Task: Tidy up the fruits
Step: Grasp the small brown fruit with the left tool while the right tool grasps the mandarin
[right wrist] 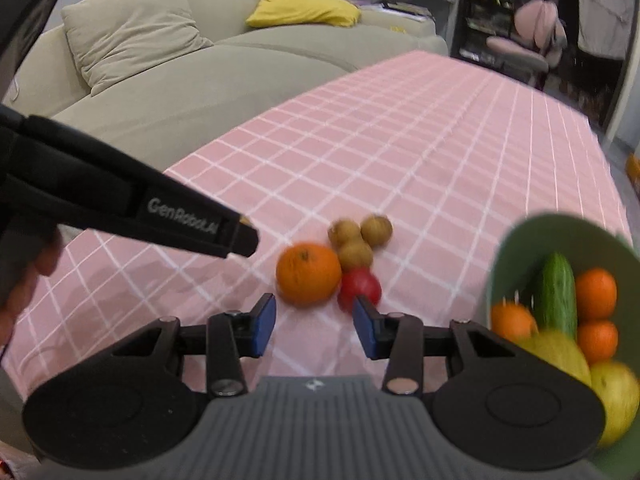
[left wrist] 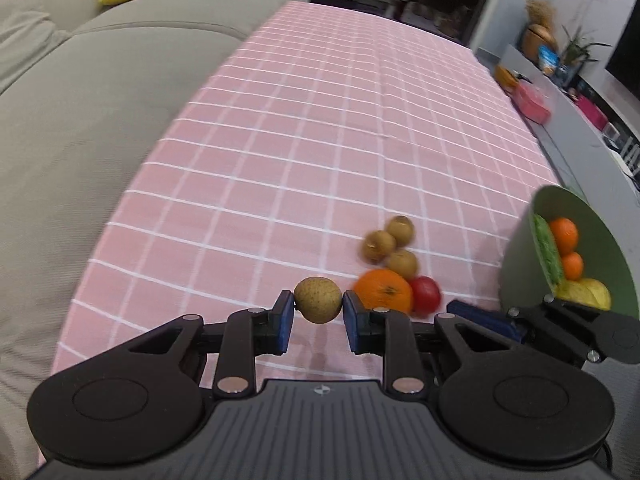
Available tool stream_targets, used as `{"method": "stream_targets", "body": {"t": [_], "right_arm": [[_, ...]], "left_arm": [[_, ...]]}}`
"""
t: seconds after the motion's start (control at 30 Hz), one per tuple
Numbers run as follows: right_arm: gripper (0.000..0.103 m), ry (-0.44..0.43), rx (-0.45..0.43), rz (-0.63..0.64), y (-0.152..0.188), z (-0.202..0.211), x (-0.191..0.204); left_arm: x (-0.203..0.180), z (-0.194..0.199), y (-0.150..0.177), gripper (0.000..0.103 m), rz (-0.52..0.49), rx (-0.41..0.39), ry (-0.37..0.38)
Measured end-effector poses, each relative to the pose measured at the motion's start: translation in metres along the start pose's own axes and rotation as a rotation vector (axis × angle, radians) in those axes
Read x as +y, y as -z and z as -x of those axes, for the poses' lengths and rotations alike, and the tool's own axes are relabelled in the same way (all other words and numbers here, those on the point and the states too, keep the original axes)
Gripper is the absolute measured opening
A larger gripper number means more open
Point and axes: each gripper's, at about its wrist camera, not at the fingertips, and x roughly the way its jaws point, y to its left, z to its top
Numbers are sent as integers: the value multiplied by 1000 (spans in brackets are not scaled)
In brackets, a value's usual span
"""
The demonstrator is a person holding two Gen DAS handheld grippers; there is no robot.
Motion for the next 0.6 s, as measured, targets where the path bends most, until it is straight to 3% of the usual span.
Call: {"method": "stream_targets", "body": {"t": [0.6], "right_arm": [[41, 84, -5, 203, -11, -39, 27]], "left_arm": [[17, -7, -3, 29, 55, 11, -14]]}}
